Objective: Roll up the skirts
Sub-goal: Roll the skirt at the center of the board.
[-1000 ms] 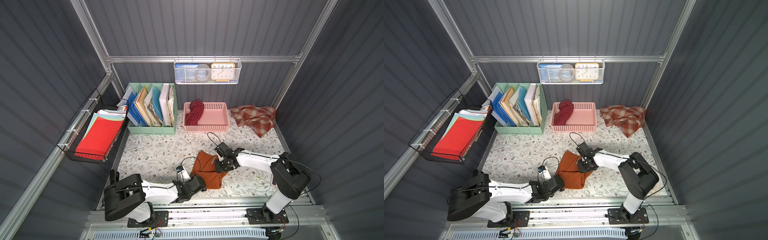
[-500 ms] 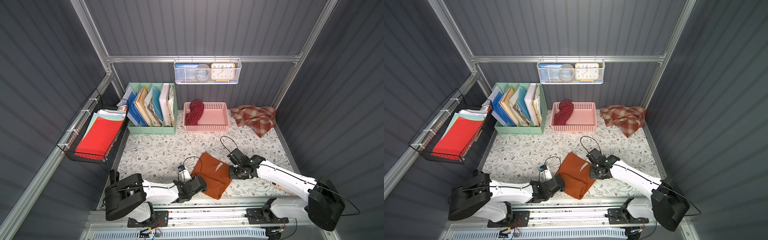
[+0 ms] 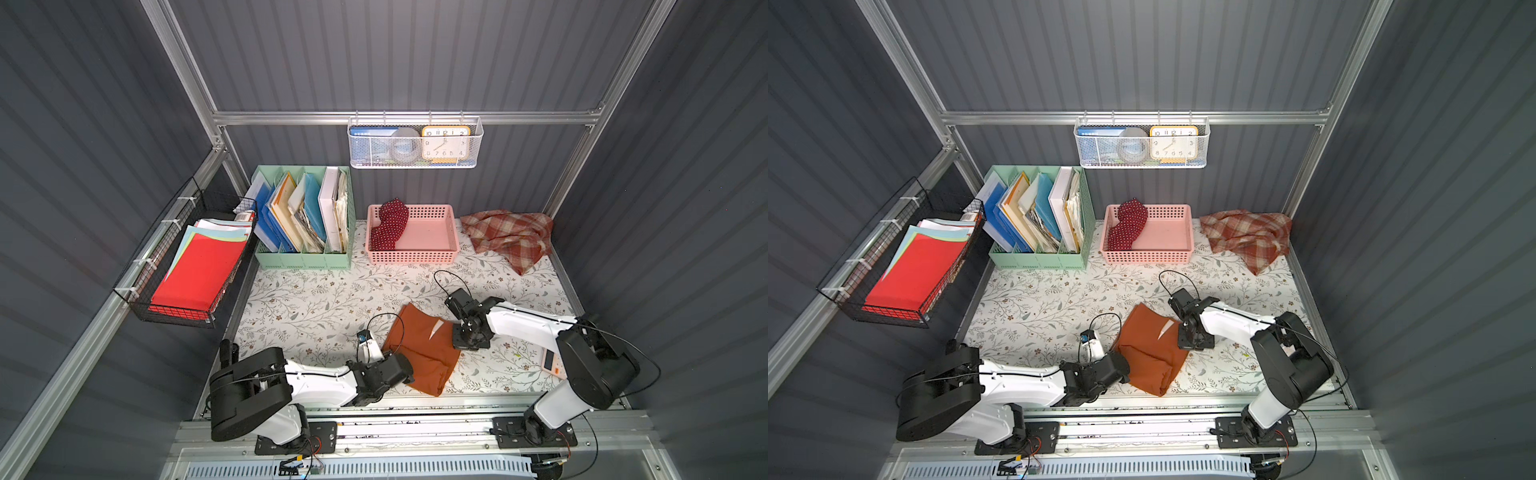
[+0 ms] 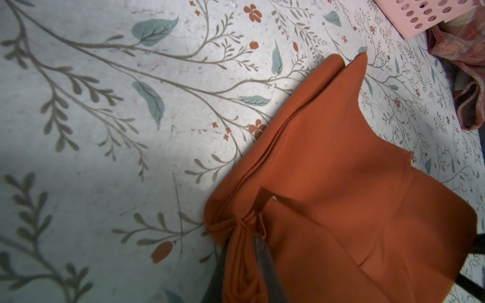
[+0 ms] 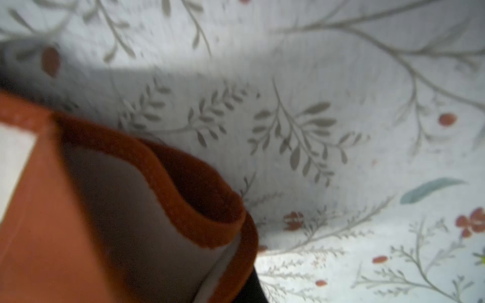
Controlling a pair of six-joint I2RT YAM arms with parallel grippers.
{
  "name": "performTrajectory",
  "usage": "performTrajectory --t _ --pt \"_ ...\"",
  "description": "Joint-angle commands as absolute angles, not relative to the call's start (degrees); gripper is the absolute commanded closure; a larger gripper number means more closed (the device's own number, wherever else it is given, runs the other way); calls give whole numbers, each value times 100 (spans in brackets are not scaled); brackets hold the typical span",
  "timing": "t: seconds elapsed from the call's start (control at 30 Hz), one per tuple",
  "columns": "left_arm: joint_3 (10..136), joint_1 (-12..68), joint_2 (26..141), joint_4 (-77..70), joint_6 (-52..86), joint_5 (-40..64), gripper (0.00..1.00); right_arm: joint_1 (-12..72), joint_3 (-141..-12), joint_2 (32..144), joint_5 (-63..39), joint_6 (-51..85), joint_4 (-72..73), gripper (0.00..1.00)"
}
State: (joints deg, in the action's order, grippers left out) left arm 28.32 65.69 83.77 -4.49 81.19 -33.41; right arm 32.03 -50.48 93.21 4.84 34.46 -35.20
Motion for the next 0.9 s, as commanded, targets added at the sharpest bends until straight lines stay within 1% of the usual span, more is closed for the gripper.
performTrajectory --t 0.0,0.1,0.2,0.3,0.43,0.5,0.57,0.67,0.8,0.87 --pt "2729 6542 8194 -285 7792 -3659 100 3105 -5106 9971 225 3188 -2551 100" --pt "2601 6386 7950 -174 7752 -3795 100 3107 -5500 10259 12 3076 -2443 100" --pt "2585 6287 7830 -298 7541 -3822 100 3079 -5923 10572 58 2936 -2521 100" --pt "2716 6242 8017 -220 7498 -3923 100 2977 -6268 10792 -66 2875 -2531 100" --pt "2678 6085 8242 -602 7451 -3902 100 2921 -6775 11143 -71 2628 -2575 100" --pt "2809 6073 8449 -739 7401 -3894 100 2826 -7147 11352 -66 2546 -2924 100" --pt "3015 6073 8687 -747 7392 -3892 100 2765 -7364 11323 154 2479 -3104 100" --pt "3187 6073 8834 -679 7484 -3964 100 2664 -7319 10948 539 2526 -3539 100" --pt "3027 6073 8614 -689 7621 -3991 100 2718 -6290 9695 898 2793 -3553 78" --pt "2988 6073 8536 -817 7497 -3878 100 3007 -5754 8861 1023 2855 -3489 68"
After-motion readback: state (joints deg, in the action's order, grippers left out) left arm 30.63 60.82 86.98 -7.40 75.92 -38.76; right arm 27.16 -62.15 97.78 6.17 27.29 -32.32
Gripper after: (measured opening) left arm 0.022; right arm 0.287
